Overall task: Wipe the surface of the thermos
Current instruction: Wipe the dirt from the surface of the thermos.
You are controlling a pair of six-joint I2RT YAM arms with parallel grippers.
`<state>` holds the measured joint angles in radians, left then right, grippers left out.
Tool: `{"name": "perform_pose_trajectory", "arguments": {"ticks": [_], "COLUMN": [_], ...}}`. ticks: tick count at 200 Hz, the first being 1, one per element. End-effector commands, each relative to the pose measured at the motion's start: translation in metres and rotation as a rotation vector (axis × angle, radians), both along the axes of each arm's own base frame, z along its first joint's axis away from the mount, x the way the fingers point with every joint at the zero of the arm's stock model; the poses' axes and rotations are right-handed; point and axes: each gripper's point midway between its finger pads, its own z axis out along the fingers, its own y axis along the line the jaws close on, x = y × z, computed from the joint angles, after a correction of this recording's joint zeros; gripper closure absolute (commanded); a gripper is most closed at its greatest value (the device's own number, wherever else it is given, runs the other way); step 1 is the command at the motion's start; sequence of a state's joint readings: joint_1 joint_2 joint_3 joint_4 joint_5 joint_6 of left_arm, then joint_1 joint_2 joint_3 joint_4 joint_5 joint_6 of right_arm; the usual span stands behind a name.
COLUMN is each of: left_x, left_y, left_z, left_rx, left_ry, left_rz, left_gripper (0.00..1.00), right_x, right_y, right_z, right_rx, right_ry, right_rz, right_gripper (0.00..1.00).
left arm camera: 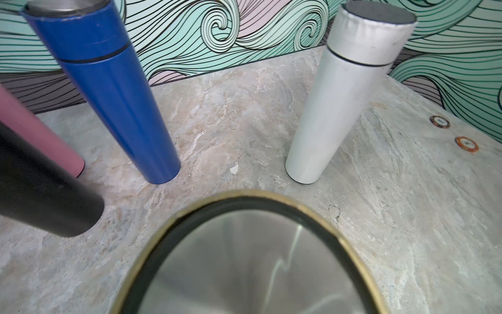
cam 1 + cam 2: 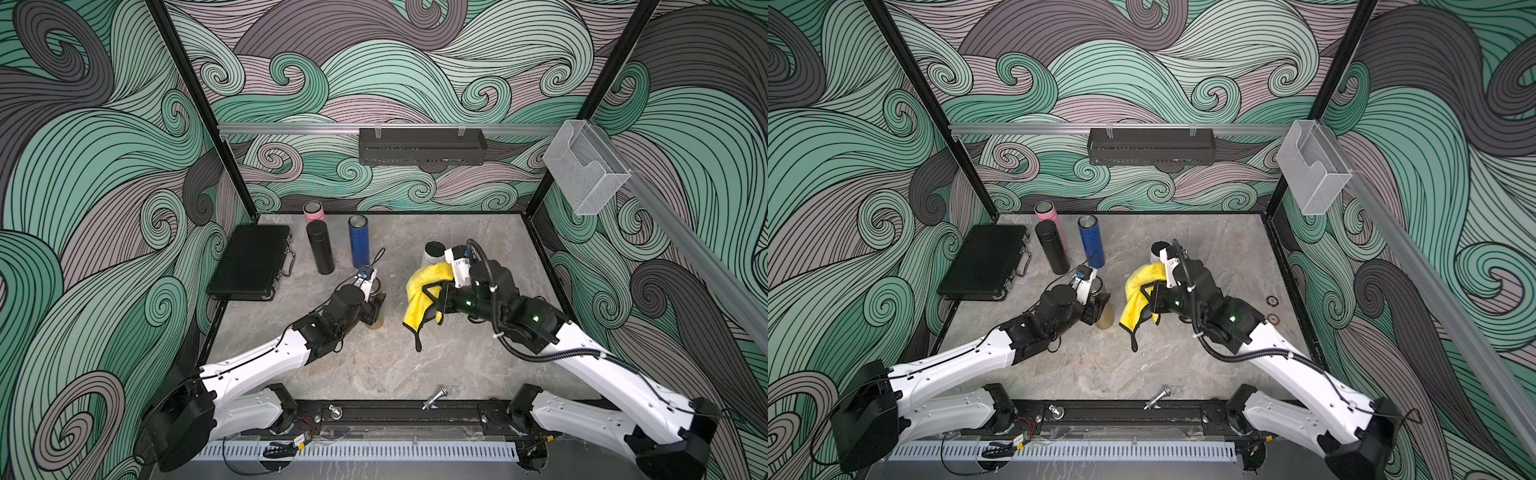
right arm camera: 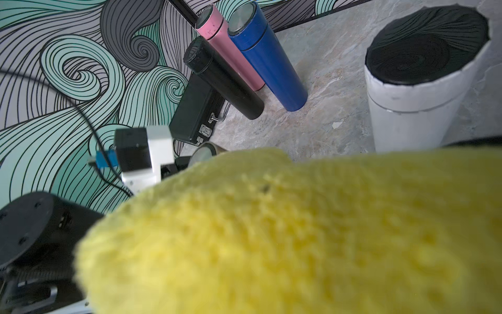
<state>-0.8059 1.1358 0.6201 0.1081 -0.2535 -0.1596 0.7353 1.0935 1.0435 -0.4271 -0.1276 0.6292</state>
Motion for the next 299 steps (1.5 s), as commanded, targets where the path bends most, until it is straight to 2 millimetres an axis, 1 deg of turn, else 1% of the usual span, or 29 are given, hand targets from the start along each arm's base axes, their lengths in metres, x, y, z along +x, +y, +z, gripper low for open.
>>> {"name": "perform_pose_trajectory", "arguments": {"ticks": [1,16,28,29,30,31,57,67,71,97,113,137,154,173,187,200,210,225,251,272,286,299], "left_x": [-0.008,-0.009,-0.010,-0.010,-0.010,-0.010,-0.010,-0.008,-0.007,-0.001,0.001,0.008,0.012,0.015,0.014,0.012,0.010,0.007,0.002,-0.001,-0.001,0.002], "left_y": [-0.013,-0.015,-0.018,-0.019,-0.019,-0.019,-0.026,-0.026,-0.026,-0.025,-0.026,-0.024,-0.023,-0.020,-0.021,-0.023,-0.025,-0.029,-0.033,-0.033,-0.032,-0.029], "left_z": [-0.010,-0.010,-0.009,-0.009,-0.008,-0.008,-0.008,-0.007,-0.007,-0.003,-0.001,-0.003,-0.003,-0.003,-0.002,-0.002,-0.002,-0.005,-0.008,-0.009,-0.010,-0.010], "left_rx": [0.055,0.051,0.042,0.041,0.040,0.039,0.033,0.036,0.036,0.035,0.033,0.052,0.049,0.046,0.043,0.037,0.034,0.042,0.028,0.013,0.011,0.013], "left_ry": [-0.001,0.003,0.003,0.004,0.004,0.004,0.014,0.011,0.008,-0.010,-0.013,-0.010,-0.008,-0.007,-0.007,-0.006,-0.004,0.011,0.031,0.039,0.040,0.039], "left_rz": [-0.116,-0.127,-0.143,-0.144,-0.144,-0.145,-0.169,-0.162,-0.160,-0.133,-0.129,-0.093,-0.077,-0.065,-0.070,-0.090,-0.105,-0.138,-0.168,-0.170,-0.169,-0.141], "left_gripper": [1.00,1.00,1.00,1.00,1.00,1.00,1.00,1.00,1.00,1.00,1.00,1.00,1.00,1.00,1.00,1.00,1.00,1.00,1.00,1.00,1.00,1.00], "right_x": [0.014,0.028,0.037,0.038,0.037,0.039,0.044,0.045,0.047,0.038,0.030,0.011,-0.002,-0.012,-0.016,-0.016,-0.011,-0.001,0.027,0.049,0.056,0.056], "right_y": [0.022,0.039,0.056,0.059,0.060,0.062,0.103,0.111,0.116,0.129,0.131,0.127,0.119,0.106,0.095,0.091,0.090,0.094,0.110,0.124,0.134,0.139], "right_z": [0.012,0.027,0.031,0.026,0.030,0.025,0.025,0.019,0.021,0.011,0.002,-0.013,-0.017,-0.020,-0.022,-0.021,-0.022,-0.020,-0.009,-0.003,-0.006,-0.010], "right_rx": [0.027,0.041,0.066,0.061,0.070,0.066,0.150,0.163,0.179,0.216,0.248,0.250,0.252,0.224,0.196,0.191,0.188,0.195,0.208,0.228,0.243,0.257], "right_ry": [0.003,-0.016,0.005,0.021,0.016,0.030,0.117,0.155,0.145,0.190,0.232,0.276,0.300,0.302,0.298,0.287,0.284,0.280,0.236,0.214,0.230,0.254], "right_rz": [0.110,0.155,0.203,0.208,0.214,0.218,0.343,0.355,0.364,0.404,0.412,0.426,0.424,0.410,0.390,0.382,0.370,0.370,0.375,0.375,0.386,0.395], "right_gripper": [1.00,1.00,1.00,1.00,1.00,1.00,1.00,1.00,1.00,1.00,1.00,1.00,1.00,1.00,1.00,1.00,1.00,1.00,1.00,1.00,1.00,1.00]}}
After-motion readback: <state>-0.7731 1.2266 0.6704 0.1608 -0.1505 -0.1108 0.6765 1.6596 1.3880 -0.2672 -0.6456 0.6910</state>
